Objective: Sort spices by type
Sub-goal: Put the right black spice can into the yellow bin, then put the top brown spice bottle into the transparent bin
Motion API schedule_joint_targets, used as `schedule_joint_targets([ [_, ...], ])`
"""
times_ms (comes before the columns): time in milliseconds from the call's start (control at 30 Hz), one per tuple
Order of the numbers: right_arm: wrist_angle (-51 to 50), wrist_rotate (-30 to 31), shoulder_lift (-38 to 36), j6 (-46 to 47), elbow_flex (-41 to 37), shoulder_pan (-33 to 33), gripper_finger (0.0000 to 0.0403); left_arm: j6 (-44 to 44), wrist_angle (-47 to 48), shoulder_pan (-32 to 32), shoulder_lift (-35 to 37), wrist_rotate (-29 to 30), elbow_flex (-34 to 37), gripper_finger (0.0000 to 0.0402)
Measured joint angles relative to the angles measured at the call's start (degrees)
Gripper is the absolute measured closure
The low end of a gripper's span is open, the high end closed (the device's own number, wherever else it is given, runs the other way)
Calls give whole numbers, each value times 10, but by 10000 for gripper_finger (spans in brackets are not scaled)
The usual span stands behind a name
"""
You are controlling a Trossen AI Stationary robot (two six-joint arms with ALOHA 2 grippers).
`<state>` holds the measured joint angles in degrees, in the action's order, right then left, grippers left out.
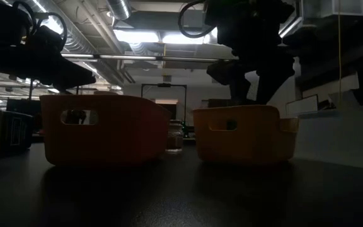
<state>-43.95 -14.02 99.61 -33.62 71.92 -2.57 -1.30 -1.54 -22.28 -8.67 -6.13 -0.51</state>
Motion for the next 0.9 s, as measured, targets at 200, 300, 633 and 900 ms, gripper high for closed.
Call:
schedule_joint_targets([
  [200,-9,18,0,1,4,0,213,-42,-8,0,0,-1,0,205],
  [300,-29,42,0,2,20,0,213,-84,-24,0,0,-1,-2,205],
  [633,-88,99,0,3,69,0,212,-121,-18,0,0,-1,-10,205],
  [900,-103,152,0,3,90,0,212,-122,-19,0,0,-1,-10,205],
])
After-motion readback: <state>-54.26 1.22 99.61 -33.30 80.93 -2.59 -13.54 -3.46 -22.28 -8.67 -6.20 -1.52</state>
